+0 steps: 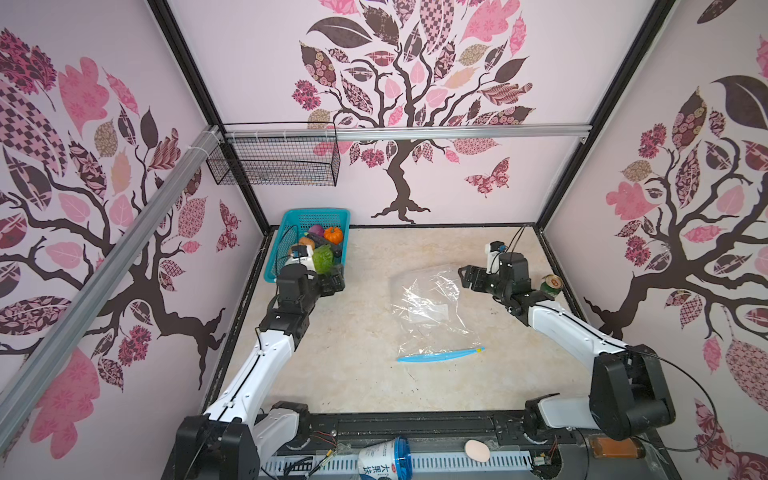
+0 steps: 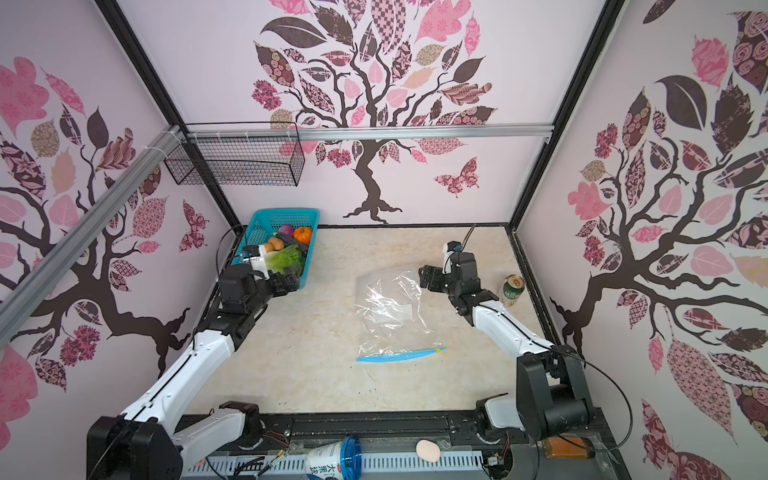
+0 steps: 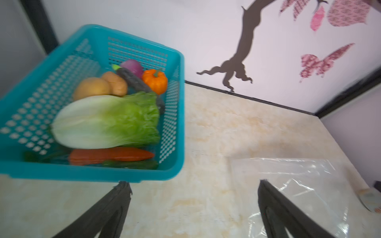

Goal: Place the food in the zip-top bag and seal the zipper
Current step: 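Move the right gripper to the clear bag while the left gripper approaches the teal basket, then grasp the blue zipper edge of the bag with the right gripper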

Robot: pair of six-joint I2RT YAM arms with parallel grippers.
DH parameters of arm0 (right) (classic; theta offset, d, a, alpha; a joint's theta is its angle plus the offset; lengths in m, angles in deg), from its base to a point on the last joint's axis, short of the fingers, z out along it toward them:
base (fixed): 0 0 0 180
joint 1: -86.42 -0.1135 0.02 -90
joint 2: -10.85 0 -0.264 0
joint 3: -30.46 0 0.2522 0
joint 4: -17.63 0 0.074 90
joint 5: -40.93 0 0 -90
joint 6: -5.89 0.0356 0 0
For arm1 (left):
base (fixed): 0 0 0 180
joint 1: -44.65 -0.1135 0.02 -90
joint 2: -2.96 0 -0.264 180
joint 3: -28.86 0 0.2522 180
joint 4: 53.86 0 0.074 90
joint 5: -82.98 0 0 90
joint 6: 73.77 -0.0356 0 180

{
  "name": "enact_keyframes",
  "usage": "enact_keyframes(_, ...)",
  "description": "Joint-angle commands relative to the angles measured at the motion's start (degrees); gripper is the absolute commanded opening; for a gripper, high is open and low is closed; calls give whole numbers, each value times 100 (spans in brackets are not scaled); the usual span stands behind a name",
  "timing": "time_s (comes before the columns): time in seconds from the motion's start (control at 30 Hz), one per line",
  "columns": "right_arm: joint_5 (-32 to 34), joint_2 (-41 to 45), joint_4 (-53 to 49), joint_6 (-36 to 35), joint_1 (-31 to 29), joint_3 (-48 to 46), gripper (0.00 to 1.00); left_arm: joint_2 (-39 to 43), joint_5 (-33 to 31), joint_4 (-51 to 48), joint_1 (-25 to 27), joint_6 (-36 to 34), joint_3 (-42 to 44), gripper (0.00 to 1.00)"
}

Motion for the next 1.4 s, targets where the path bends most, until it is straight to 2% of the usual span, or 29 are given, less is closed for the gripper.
enact_keyframes(0.0,-190,161,-1084,67,-161,180,85,-373,648,-338,298,-16,-375,99)
enact_keyframes(0.2,131,19,-1322,44,-503,-87,84,-845,968,-583,655,355,-545,99)
enact_keyframes(0.4,-371,-339,-471,337,-516,-342,74,-892,952,-417,995,555,-432,99)
enact_keyframes(0.47,-410,-497,-244,435,-516,-288,66,-937,951,-398,1092,585,-414,99)
enact_keyframes(0.6,-482,-909,-155,591,-516,-8,41,-1059,851,-539,1356,453,-497,98)
enact_keyframes(0.73,-335,-1088,-99,673,-488,80,3,-1107,767,-579,1458,461,-494,99)
enact_keyframes(0.77,-286,-1073,-93,719,-475,62,0,-1107,752,-579,1461,470,-494,98)
enact_keyframes(0.87,-136,-869,43,1046,-301,-168,0,-1126,689,-595,1461,502,-499,99)
enact_keyframes(1.0,-258,-389,625,1900,316,-877,0,-1125,635,-618,1461,555,-501,99)
enact_keyframes(1.1,-148,-139,804,2152,410,-1168,0,-1131,637,-628,1461,591,-508,99)
enact_keyframes(1.13,-266,-117,796,2165,409,-1184,5,-1134,636,-635,1460,603,-510,99)
enact_keyframes(1.17,-373,-121,679,2135,401,-1135,17,-1143,644,-641,1463,607,-514,99)
enact_keyframes(1.2,-439,-121,437,2018,386,-1039,36,-1147,659,-656,1468,611,-527,99)
enact_keyframes(1.23,-402,-98,192,1835,329,-939,49,-1149,661,-666,1465,614,-532,99)
enact_keyframes(1.3,-49,17,-364,1386,92,-712,61,-1135,653,-692,1461,613,-545,99)
enact_keyframes(1.37,654,152,-969,852,-308,-454,67,-1109,638,-701,1460,621,-544,99)
